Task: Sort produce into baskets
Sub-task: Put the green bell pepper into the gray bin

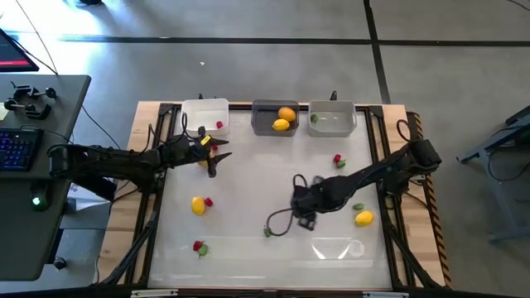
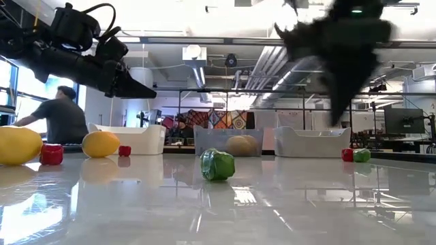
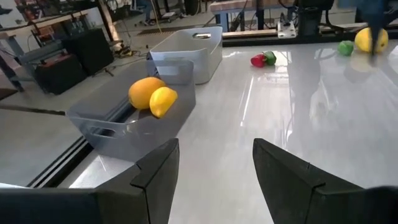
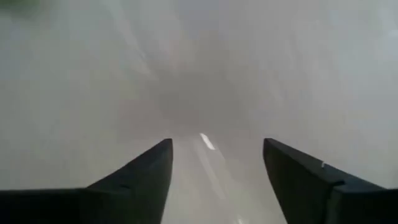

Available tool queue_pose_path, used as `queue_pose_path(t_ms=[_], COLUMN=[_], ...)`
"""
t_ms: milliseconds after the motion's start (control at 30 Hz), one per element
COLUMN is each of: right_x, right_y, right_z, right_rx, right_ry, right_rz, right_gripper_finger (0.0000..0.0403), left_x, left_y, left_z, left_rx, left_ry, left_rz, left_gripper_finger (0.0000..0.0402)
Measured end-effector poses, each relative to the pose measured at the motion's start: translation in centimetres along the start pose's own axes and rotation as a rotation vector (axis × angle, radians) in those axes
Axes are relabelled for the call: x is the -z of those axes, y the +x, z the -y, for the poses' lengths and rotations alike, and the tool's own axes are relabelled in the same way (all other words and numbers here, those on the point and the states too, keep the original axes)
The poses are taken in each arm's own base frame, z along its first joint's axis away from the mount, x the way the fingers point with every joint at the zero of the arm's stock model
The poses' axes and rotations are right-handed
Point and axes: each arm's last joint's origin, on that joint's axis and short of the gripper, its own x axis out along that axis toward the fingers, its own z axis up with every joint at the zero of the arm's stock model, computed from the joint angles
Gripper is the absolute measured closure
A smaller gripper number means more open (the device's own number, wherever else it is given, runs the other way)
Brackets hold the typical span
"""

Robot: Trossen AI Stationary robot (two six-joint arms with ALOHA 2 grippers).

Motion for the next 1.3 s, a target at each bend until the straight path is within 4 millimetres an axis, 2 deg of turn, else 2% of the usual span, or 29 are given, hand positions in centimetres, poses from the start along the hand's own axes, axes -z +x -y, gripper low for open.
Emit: queue_pose_path(t_ms=[167, 333, 500, 933, 1067, 1300], right_x=[2.8, 4.8, 6.2, 8.4, 9.0, 9.2], right_y=[-0.7, 1.0, 2.9, 5.6, 6.0, 6.4], right_z=[2.7, 4.5, 5.7, 7.3, 7.6, 7.5], right_rx=[0.19, 0.163, 0.126, 0.072, 0.058, 0.009], right_ry=[-0.004, -0.058, -0.088, -0.152, -0.141, -0.124], right_rz=[-0.369, -0.601, -0.681, -0.736, -0.753, -0.753], right_gripper_finger=[0.0144, 0.0144, 0.0144, 0.0149, 0.019, 0.0328], left_x=[0.2, 0.3, 0.6, 0.7, 0.7, 0.4], left_y=[0.0, 0.0, 0.0, 0.0, 0.0, 0.0], left_z=[0.0, 0.0, 0.1, 0.1, 0.1, 0.1], left_rx=[0.003, 0.005, 0.011, 0.009, 0.008, 0.003], left_ry=[0.009, 0.009, 0.01, 0.002, 0.021, 0.018], left_rz=[-0.016, -0.029, -0.064, -0.072, -0.069, -0.042], left_gripper_finger=[0.021, 0.021, 0.021, 0.021, 0.021, 0.021])
